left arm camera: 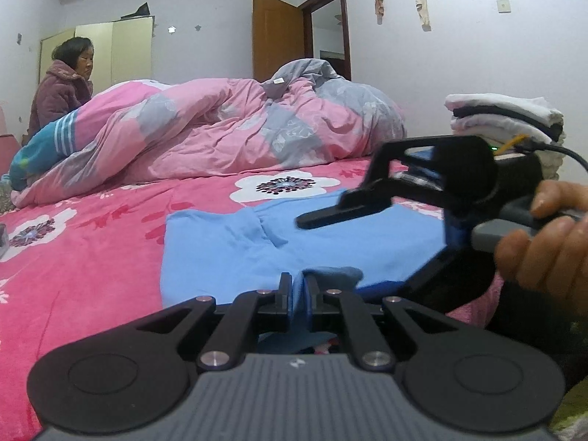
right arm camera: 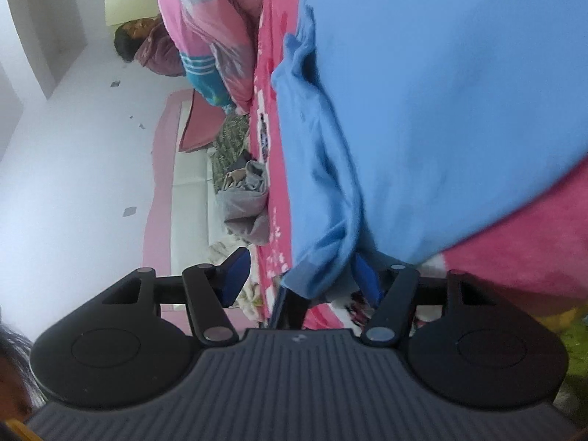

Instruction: Fold clothes

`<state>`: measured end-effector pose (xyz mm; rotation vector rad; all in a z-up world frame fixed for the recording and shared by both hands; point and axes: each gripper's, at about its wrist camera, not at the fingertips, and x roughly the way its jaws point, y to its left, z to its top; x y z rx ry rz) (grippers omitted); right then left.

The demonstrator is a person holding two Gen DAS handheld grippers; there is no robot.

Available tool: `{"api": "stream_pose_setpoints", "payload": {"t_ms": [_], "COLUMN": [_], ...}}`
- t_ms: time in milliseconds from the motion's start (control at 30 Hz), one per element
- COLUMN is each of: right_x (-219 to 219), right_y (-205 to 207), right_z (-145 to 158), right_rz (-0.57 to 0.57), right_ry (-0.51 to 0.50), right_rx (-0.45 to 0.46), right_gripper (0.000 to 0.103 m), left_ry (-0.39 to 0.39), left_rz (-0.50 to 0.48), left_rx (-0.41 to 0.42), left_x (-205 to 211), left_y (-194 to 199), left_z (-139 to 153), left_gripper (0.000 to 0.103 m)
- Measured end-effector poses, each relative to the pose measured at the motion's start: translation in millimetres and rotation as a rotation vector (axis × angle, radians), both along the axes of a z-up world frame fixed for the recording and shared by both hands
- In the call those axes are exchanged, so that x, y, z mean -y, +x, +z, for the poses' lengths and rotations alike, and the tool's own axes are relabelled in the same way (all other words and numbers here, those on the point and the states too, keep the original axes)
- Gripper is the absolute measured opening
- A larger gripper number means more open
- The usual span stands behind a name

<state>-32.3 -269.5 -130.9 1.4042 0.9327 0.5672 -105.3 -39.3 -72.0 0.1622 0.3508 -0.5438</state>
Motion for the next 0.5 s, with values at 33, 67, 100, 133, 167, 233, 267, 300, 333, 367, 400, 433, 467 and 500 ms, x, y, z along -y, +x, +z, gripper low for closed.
{"api": "stream_pose_setpoints", "payload": {"t_ms": [33, 67, 100, 133, 167, 233, 267, 300, 333, 367, 400, 433, 467, 500], "right_x": [-2.2, -4.4, -6.3, -7.7, -8.5, -7.7, -6.8, -5.0, -3.5, -1.7, 0.9, 3.4, 5.6, 7.3], "right_y": [1.7, 3.3, 5.0, 6.5, 7.6, 7.9, 7.5, 7.0, 6.7, 5.8, 4.9, 4.2, 3.9, 4.0], "right_z": [1.2, 2.3, 3.6, 5.2, 6.8, 11.1, 14.7, 17.8, 22.3, 27.2, 30.1, 33.3, 36.8, 39.4], "right_rz": [-0.004, -0.008, -0.012, -0.014, -0.017, -0.029, -0.038, -0.047, -0.055, -0.065, -0.072, -0.079, -0.086, -0.091], "right_ry": [-0.012, -0.023, -0.036, -0.049, -0.065, -0.108, -0.141, -0.170, -0.198, -0.229, -0.256, -0.284, -0.313, -0.337], "right_rx": [0.004, 0.008, 0.013, 0.020, 0.029, 0.056, 0.074, 0.092, 0.115, 0.139, 0.159, 0.179, 0.197, 0.213], "right_gripper": [0.050, 0.043, 0.030, 0.022, 0.018, 0.008, 0.007, 0.005, 0.005, 0.004, 0.004, 0.004, 0.004, 0.004], "left_ry": [0.000, 0.002, 0.004, 0.006, 0.008, 0.012, 0.017, 0.025, 0.032, 0.039, 0.048, 0.056, 0.063, 0.067], "left_rz": [0.000, 0.002, 0.005, 0.007, 0.010, 0.015, 0.020, 0.033, 0.048, 0.060, 0.068, 0.077, 0.085, 0.094], "left_rx": [0.001, 0.004, 0.006, 0.009, 0.012, 0.017, 0.024, 0.039, 0.051, 0.059, 0.057, 0.055, 0.051, 0.044], "left_x": [-0.2, -0.8, -1.4, -2.0, -2.6, -3.8, -4.5, -5.8, -7.3, -8.8, -10.2, -11.5, -12.4, -12.5], "left_y": [-0.4, -1.1, -1.9, -2.6, -3.3, -4.7, -6.2, -9.0, -11.6, -13.5, -13.9, -14.4, -14.3, -13.0], "left_z": [0.0, 0.3, 0.6, 0.9, 1.2, 1.8, 2.2, 2.6, 2.7, 2.6, 2.3, 2.0, 1.8, 1.8], "left_gripper": [0.007, 0.007, 0.007, 0.012, 0.019, 0.037, 0.052, 0.058, 0.064, 0.067, 0.068, 0.068, 0.068, 0.068]}}
